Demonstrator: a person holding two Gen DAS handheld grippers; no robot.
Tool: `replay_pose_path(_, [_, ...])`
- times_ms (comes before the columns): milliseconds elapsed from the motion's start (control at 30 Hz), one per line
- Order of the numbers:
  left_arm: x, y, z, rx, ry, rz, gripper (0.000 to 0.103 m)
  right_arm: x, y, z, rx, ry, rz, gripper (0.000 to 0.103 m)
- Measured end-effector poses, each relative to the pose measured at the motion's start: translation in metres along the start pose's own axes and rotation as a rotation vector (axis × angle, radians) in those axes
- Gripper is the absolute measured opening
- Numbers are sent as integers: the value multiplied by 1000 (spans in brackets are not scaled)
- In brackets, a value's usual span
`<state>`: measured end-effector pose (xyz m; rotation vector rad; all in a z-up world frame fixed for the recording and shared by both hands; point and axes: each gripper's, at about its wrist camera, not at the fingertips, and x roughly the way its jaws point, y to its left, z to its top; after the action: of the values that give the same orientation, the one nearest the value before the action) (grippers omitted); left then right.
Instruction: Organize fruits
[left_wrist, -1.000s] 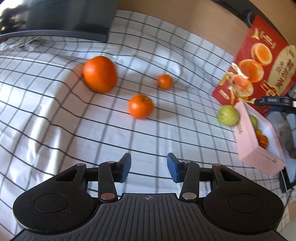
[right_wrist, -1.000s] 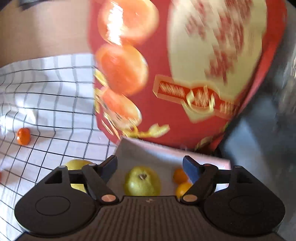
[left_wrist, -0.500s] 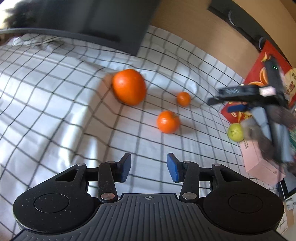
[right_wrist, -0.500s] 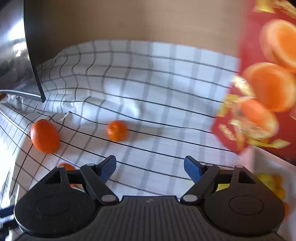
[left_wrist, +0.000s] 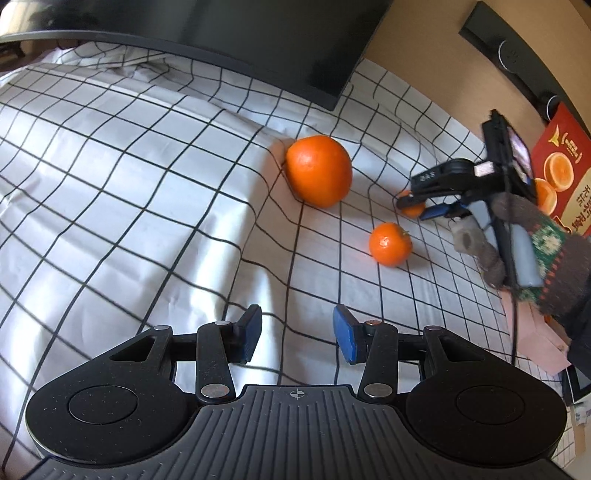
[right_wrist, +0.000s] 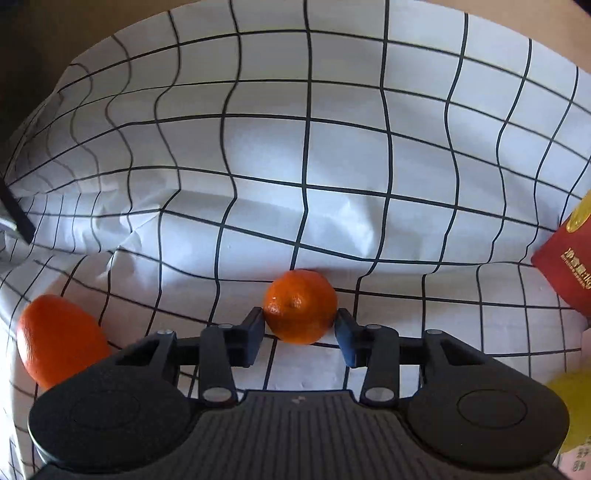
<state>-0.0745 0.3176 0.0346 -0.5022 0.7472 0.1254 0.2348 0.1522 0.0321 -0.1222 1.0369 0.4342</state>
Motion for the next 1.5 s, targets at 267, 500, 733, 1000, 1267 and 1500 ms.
replay_pose_path(267, [23, -36, 14, 93, 18, -83, 47, -71, -24, -57, -48, -12, 65, 27])
replay_pose_path(500, [61, -110, 17, 268, 58, -173, 47, -141, -68, -145, -12, -15, 57, 27])
replay_pose_path(733, [83, -167, -12, 496, 141, -178, 44, -165, -98, -206, 41, -32, 5, 27])
replay_pose_path(1000, [80, -181, -34, 543, 165, -154, 43, -177, -86, -244, 25, -72, 93, 29])
replay_pose_path(1267, [61, -152, -7, 455, 121, -58, 42, -167, -49, -247, -70, -66, 200, 29])
replay_pose_path(1500, [55, -137, 2, 386, 102, 10, 42, -180, -30, -242, -136, -97, 336, 55])
